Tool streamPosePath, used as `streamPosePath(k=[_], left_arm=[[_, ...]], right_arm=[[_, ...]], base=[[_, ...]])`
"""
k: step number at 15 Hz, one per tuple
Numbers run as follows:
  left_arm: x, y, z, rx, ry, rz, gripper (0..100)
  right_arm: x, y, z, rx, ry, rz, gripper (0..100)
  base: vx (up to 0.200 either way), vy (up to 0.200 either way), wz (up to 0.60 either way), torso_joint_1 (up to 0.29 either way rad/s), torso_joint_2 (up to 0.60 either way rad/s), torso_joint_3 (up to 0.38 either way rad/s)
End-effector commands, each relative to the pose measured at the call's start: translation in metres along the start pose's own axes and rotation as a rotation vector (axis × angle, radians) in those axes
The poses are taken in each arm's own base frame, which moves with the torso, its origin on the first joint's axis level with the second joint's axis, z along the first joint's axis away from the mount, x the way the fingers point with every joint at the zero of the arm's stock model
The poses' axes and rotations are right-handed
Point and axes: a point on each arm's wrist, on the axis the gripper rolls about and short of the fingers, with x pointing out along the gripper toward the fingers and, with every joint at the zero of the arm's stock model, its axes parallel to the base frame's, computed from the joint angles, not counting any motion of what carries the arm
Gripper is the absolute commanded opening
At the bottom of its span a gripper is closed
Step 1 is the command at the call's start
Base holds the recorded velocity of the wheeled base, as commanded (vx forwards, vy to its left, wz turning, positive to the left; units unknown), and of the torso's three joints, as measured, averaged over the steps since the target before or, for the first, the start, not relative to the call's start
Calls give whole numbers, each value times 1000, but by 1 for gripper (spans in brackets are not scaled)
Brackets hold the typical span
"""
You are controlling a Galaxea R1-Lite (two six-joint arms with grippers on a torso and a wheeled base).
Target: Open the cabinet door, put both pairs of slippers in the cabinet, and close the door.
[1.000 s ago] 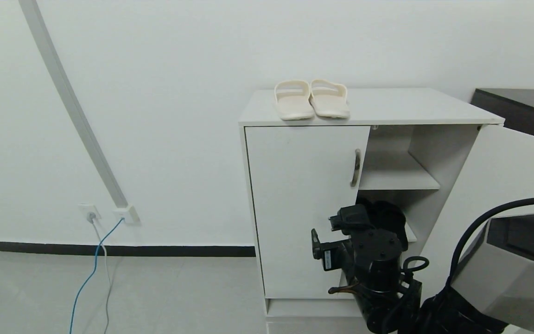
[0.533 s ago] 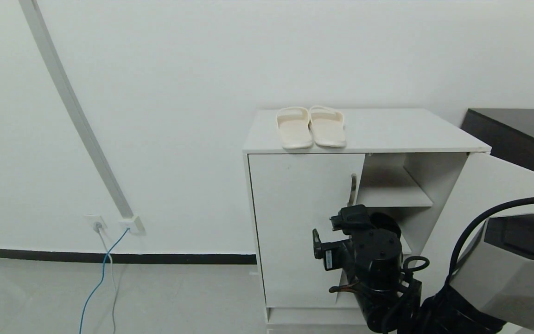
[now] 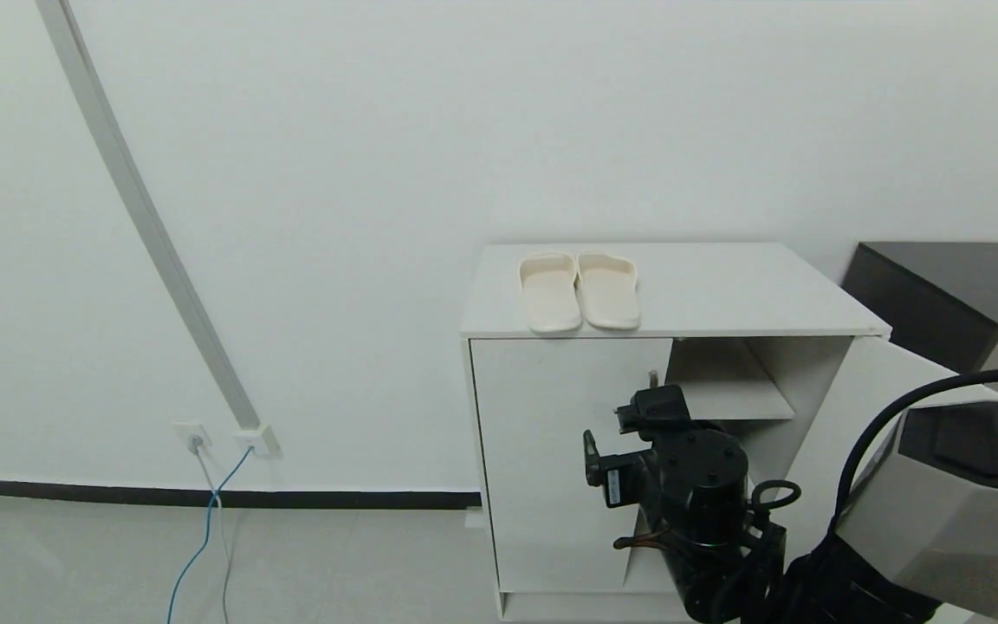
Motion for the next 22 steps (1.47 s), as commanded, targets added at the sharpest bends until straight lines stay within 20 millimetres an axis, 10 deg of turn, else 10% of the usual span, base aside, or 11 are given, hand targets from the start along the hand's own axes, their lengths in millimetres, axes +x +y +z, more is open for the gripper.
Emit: streamPosePath(k=[1,15,22], left_arm=[[0,0,0,0,0,0,0],[0,0,0,0,0,0,0],[0,0,0,3,0,0,0]], right_arm=[[1,1,-2,-3,4,0,100],[4,1,1,13,-33,21,100],[23,-4,59,52,-94,6,100]], base=[[0,0,0,232,-569,-325],[0,0,0,210,-470,-261],[0,0,0,81,-167,-91]])
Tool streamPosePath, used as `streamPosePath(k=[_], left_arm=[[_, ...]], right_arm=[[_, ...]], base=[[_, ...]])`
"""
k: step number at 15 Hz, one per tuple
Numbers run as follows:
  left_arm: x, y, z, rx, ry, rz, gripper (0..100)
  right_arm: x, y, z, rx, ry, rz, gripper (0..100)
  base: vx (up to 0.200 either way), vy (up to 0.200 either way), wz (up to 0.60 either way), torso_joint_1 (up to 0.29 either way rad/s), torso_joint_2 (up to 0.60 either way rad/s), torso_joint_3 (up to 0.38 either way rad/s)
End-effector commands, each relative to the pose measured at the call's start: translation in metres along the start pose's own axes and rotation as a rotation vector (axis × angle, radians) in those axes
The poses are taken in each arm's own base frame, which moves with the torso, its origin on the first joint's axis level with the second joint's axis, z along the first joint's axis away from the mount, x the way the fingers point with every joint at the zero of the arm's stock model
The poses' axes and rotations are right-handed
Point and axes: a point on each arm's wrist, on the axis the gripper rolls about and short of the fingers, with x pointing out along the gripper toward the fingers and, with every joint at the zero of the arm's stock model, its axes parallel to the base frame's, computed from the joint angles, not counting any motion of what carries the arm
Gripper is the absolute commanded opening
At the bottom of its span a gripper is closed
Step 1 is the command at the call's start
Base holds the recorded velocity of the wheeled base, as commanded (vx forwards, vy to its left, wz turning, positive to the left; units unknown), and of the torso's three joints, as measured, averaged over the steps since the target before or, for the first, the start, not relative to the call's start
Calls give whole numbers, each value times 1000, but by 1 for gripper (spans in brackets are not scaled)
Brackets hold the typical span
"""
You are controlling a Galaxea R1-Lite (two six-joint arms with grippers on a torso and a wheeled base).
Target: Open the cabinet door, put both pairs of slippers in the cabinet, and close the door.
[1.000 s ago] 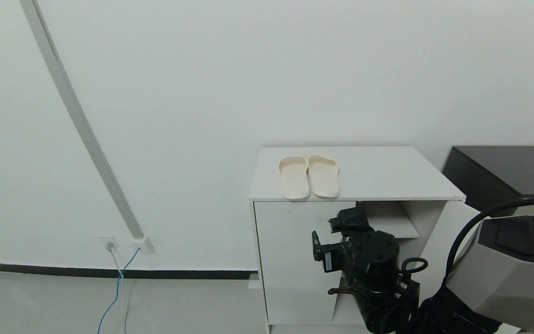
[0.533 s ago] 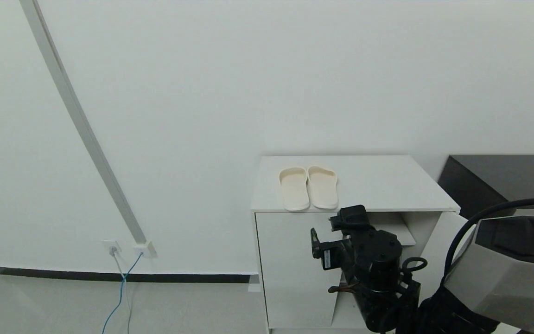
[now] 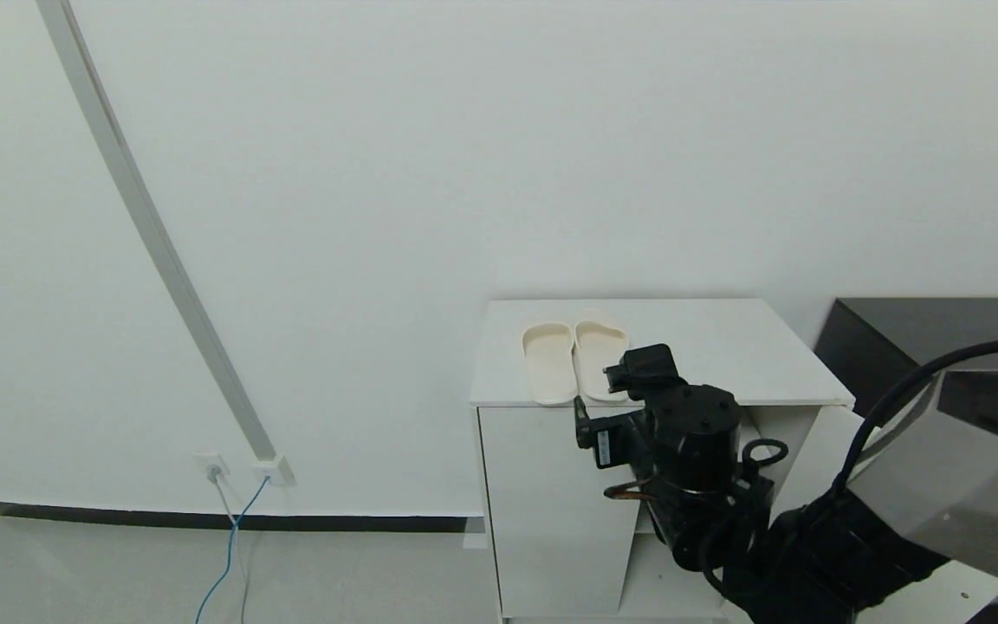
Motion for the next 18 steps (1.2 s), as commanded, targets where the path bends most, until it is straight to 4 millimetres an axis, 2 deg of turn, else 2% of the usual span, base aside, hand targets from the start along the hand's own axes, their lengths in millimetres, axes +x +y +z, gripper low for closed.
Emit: streamPosePath(k=[1,4,9,10,18], left_arm=[[0,0,0,0,0,0,0],[0,0,0,0,0,0,0],[0,0,0,0,1,0,0],[0,0,0,0,0,0,0],[0,0,0,-3,0,0,0]], right_arm=[[8,-2,35,89,-33,-5,100],[15,0,48,79,56,-12,100],[15,6,55,176,232,5,100],[14,6,54,185,248,21,100],[30,20,15,186,310,56,100]], base=[[0,0,0,0,0,0],[0,0,0,0,0,0],[0,0,0,0,0,0],[200,0,0,2,-7,-2],[200,0,0,4,-2,1]])
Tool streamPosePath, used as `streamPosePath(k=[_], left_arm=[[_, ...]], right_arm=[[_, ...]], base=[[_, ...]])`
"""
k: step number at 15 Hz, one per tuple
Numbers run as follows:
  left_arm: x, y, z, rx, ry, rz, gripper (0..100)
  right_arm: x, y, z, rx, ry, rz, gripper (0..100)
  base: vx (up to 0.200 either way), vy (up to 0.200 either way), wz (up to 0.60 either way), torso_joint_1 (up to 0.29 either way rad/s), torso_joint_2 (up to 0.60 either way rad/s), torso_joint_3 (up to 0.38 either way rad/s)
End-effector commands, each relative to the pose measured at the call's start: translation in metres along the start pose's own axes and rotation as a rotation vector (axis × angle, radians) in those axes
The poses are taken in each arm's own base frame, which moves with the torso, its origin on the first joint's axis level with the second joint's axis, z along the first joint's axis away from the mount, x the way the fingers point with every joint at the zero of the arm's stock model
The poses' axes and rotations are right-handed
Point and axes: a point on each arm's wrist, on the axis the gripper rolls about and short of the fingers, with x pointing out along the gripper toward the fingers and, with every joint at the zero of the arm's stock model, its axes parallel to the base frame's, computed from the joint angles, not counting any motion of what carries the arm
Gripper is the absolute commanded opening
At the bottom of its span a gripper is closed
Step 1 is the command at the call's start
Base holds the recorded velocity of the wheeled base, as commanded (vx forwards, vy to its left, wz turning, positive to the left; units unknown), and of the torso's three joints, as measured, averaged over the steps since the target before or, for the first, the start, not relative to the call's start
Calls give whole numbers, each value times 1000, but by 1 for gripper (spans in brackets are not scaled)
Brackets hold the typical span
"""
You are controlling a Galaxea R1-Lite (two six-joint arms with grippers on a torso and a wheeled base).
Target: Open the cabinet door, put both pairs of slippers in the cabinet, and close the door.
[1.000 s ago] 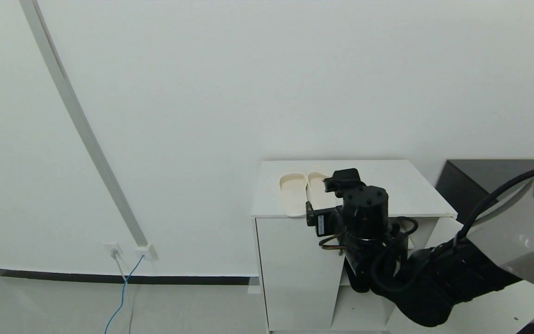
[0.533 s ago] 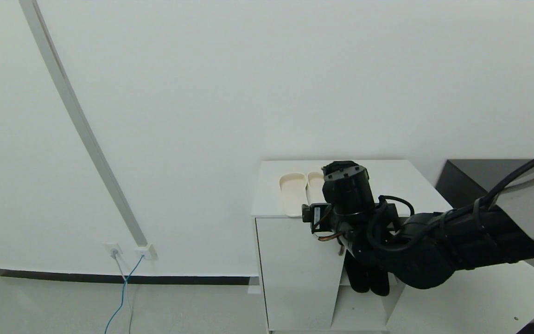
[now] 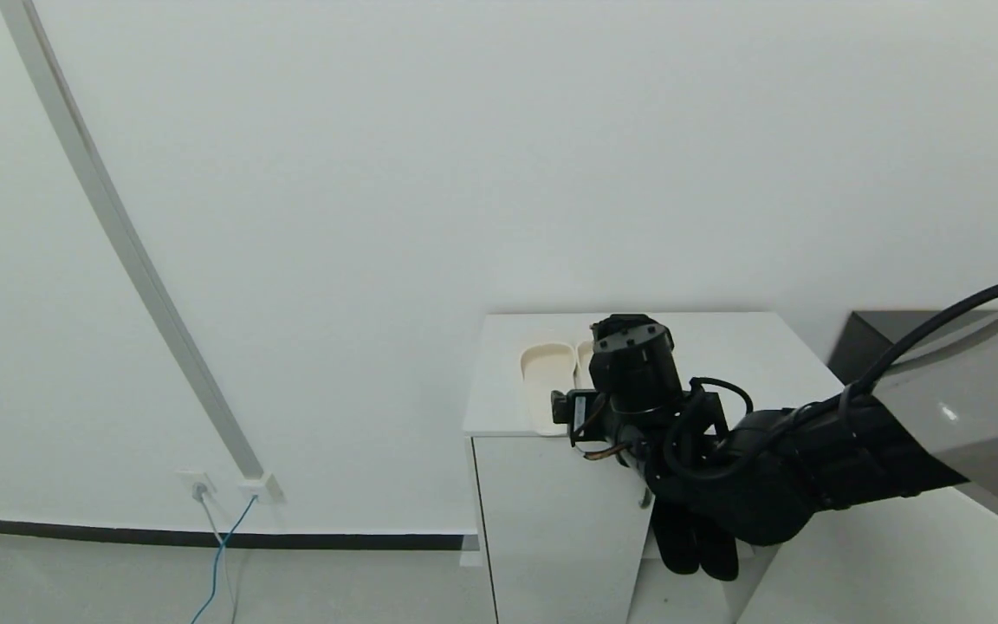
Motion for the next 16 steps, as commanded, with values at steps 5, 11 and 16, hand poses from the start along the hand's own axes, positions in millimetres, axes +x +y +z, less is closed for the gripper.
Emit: streamPosePath(k=[5,11,16], left_arm=[[0,0,0,-3,-1,1,0],[0,0,0,-4,-2,1,0],[0,0,0,-7,-1,1,0]], right_arm=[[26,1,-34,-38,54,-32,100],[64,-5,-37,-31,10,-66,100],[98,-5,-34,-58,-44,-82,100]], base=[[40,0,0,0,0,0],[0,0,0,0,0,0],[0,0,0,0,0,0]])
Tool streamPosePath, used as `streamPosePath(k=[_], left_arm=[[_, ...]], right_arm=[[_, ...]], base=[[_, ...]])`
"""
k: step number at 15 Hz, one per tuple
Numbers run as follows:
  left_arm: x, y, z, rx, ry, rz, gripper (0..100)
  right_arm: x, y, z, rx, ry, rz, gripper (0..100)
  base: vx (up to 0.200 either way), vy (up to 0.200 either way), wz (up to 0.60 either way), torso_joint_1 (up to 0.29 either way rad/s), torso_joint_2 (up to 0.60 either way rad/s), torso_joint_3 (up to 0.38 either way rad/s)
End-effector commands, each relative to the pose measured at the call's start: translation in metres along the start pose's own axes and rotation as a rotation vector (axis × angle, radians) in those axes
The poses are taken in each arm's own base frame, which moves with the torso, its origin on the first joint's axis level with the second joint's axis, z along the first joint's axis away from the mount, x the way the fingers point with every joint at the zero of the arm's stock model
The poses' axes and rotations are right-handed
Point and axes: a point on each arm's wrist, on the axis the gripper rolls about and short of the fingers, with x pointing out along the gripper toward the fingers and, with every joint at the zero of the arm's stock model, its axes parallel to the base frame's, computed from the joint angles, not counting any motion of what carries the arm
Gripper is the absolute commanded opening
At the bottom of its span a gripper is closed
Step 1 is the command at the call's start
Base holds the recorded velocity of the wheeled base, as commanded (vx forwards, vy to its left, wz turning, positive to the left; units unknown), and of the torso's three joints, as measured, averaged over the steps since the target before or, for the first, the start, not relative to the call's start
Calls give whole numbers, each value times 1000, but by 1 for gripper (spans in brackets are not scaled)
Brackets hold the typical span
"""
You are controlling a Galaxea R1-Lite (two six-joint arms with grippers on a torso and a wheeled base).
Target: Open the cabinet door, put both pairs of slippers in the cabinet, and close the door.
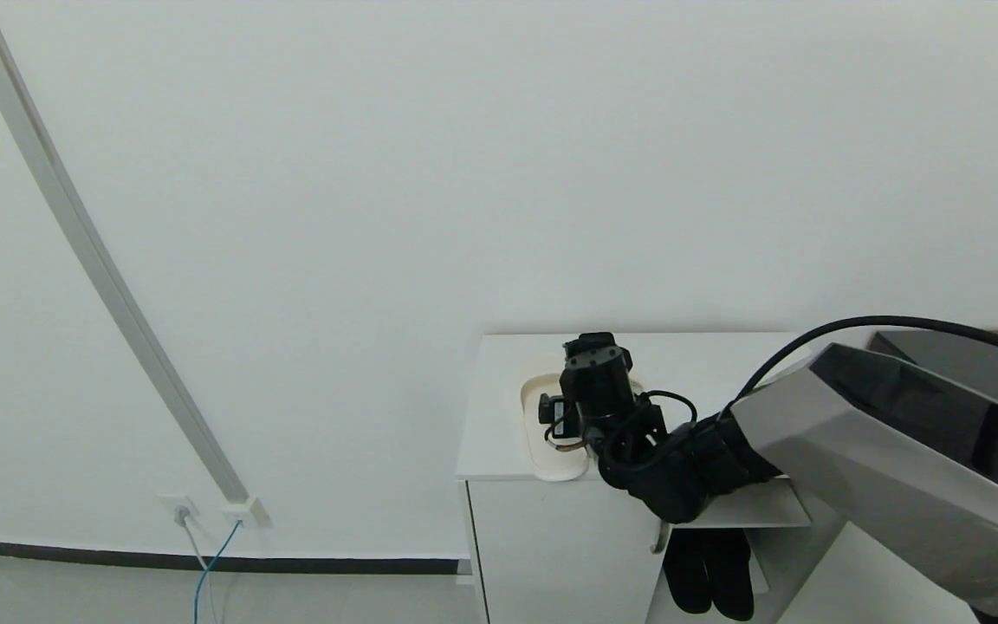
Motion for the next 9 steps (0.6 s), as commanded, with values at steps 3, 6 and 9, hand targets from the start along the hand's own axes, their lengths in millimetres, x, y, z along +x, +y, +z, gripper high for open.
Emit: streamPosePath(k=[3,6,9], left_arm=[[0,0,0,-1,0,1,0],[0,0,0,-1,0,1,0],[0,0,0,-1,-1,1,0]], right_arm=[[31,-4,-5,-22,-25,-28,100],[44,-4,-2,-23,-50,-36,100],[53,-7,-1,-17,-65,-47,100]], base=[[0,0,0,0,0,0],[0,0,0,0,0,0],[0,0,0,0,0,0]])
